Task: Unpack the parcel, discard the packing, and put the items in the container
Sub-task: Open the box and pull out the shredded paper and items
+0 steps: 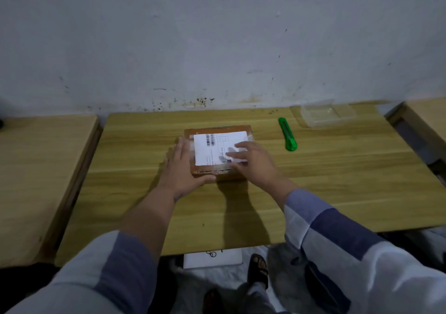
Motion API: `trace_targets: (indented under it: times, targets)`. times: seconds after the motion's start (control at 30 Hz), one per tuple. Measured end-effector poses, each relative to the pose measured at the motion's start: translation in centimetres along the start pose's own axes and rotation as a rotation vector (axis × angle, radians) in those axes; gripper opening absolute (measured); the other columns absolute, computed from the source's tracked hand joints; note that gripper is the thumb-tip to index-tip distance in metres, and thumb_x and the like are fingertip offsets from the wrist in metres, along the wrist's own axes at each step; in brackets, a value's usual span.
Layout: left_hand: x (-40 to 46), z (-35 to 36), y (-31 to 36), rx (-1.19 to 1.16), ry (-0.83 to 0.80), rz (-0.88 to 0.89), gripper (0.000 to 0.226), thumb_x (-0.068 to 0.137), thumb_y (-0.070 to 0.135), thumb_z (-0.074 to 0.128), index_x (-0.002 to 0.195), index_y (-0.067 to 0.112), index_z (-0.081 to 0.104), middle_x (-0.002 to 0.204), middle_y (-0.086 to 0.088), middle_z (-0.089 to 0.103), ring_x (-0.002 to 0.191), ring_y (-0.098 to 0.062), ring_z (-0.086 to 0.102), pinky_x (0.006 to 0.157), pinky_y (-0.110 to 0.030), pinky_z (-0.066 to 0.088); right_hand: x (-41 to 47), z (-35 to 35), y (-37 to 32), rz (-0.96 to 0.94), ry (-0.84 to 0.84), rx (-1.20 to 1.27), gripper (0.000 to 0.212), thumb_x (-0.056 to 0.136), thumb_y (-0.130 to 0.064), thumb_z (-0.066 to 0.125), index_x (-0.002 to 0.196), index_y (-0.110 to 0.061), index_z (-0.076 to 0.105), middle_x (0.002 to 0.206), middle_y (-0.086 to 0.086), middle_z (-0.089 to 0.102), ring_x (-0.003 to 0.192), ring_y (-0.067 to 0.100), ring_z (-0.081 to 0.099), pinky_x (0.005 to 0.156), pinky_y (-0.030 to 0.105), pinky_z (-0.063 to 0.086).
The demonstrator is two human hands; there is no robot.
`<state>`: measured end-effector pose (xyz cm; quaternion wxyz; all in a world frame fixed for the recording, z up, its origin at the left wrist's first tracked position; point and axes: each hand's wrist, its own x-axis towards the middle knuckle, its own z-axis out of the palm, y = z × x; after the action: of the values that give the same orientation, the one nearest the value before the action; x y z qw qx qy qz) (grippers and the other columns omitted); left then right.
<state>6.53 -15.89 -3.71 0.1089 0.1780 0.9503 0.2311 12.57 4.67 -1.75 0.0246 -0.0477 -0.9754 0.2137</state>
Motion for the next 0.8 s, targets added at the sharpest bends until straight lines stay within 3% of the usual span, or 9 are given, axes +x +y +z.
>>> trace_targets:
  times: [0.07,0.17,0.33,0.53,0.7,0.8]
  targets:
    - [0.1,0.5,-0.8,-0.268,-0.011,-0.123,0.131,0.052,0.061,0.082,0.152,0.024,0.006,0.159,0.000,0.017,0.145,-0.024,0.022,0.116,-0.045,0.025,0.6,0.2,-1.2,-0.071,-0.109,-0.003,0.033,0.088,-0.039,0.060,0.119,-0.028,0.065,0.139,-0.001,0.053,0.135,0.019,0.039,0.111,0.039,0.032]
    - [-0.1,1.1,-1.3,-0.418,-0.009,-0.143,0.119,0.051,0.049,0.088,0.148,0.029,0.021,0.139,0.002,0.052,0.124,-0.018,0.052,0.101,-0.040,0.047,1.2,0.7,-2.5,-0.116,-0.219,-0.004,0.037,0.089,-0.037,0.059,0.123,-0.023,0.063,0.143,-0.003,0.049,0.138,0.018,0.033,0.112,0.035,0.029]
    - [-0.7,1.6,-0.8,-0.546,0.093,-0.107,0.105,0.064,0.027,0.085,0.150,0.023,0.024,0.138,0.002,0.053,0.120,-0.009,0.050,0.093,-0.023,0.043,2.3,0.9,-2.4,-0.165,-0.279,-0.020,0.035,0.089,-0.038,0.059,0.120,-0.024,0.065,0.140,-0.004,0.053,0.135,0.018,0.038,0.109,0.033,0.034]
    - [-0.4,2.3,-1.3,-0.692,0.150,-0.147,0.086,0.059,0.016,0.089,0.132,0.017,0.044,0.128,-0.001,0.061,0.115,-0.014,0.059,0.095,-0.032,0.050,2.3,2.4,-3.2,-0.174,-0.095,-0.021,0.034,0.084,-0.051,0.059,0.111,-0.035,0.069,0.130,-0.006,0.059,0.126,0.020,0.045,0.101,0.041,0.040]
    - [-0.7,2.8,-1.6,-0.770,0.125,-0.152,0.081,0.070,-0.002,0.078,0.138,0.019,0.040,0.124,0.010,0.056,0.112,-0.008,0.057,0.091,-0.024,0.047,3.0,3.5,-5.0,-0.295,-0.141,0.016,0.037,0.084,-0.038,0.065,0.116,-0.020,0.068,0.132,0.005,0.060,0.131,0.025,0.046,0.109,0.041,0.036]
    - [-1.0,3.0,-2.5,-0.793,0.094,-0.136,0.084,0.073,-0.011,0.071,0.144,0.017,0.035,0.124,0.013,0.050,0.118,-0.005,0.051,0.099,-0.026,0.043,2.9,3.7,-5.4,-0.295,-0.114,0.045,0.035,0.082,-0.038,0.068,0.111,-0.018,0.071,0.125,0.008,0.064,0.123,0.028,0.054,0.102,0.040,0.043]
